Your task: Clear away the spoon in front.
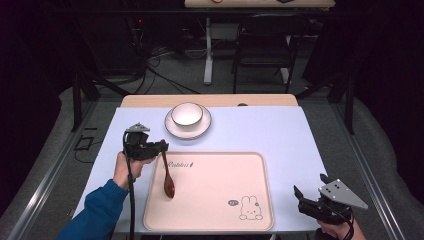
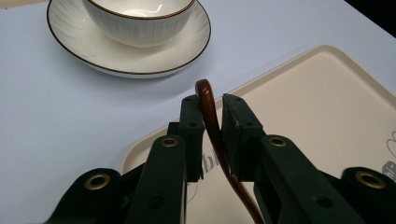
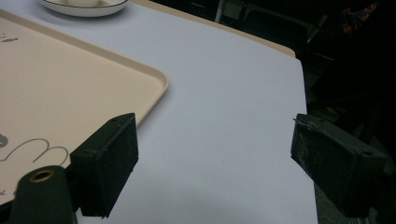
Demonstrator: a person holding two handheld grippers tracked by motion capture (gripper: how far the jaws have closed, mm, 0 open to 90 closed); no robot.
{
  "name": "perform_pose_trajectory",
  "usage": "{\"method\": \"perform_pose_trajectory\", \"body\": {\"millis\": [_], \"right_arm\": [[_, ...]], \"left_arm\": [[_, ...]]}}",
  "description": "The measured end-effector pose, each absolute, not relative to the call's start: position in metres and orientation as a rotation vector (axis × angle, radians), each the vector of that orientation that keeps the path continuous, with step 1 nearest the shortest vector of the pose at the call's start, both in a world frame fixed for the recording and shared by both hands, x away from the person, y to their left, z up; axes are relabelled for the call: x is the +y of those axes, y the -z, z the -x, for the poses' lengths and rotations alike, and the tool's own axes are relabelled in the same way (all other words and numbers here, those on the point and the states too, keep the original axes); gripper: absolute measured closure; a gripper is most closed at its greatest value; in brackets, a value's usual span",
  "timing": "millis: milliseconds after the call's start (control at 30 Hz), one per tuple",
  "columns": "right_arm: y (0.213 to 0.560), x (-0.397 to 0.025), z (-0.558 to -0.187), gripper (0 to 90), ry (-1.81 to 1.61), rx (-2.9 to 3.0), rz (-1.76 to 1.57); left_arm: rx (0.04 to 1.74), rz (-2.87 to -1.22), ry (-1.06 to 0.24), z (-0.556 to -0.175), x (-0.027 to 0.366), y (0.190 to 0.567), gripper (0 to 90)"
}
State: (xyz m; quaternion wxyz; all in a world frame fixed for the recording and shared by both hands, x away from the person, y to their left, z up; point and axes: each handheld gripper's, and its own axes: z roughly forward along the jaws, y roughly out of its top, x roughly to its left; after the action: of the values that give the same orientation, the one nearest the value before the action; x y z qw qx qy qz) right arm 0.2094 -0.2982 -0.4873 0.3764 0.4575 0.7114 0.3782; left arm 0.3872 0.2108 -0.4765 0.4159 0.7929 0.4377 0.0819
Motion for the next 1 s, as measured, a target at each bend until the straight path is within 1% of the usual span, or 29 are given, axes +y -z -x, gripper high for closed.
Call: {"method": "perform_pose_trajectory", "body": {"millis": [300,633,1000], "right_arm": [[0.487,-0.298,-0.209,14.3,-0.965,1.822,-1.163],[0.487,-0.298,-0.209,14.2,-0.964,1.82,-1.166],[0.487,-0.297,-0.209,14.3,-0.963,1.822,-1.166]], "left_arm": [[1.146,-1.996,-0.201,-0.392,0.212,0.488,77.2],[1.173,-2.064,-0.181,-0.398,0.204,0.506,76.3],[1.222,-2.126,-0.2,-0.404,0.198,0.523,74.2]]}}
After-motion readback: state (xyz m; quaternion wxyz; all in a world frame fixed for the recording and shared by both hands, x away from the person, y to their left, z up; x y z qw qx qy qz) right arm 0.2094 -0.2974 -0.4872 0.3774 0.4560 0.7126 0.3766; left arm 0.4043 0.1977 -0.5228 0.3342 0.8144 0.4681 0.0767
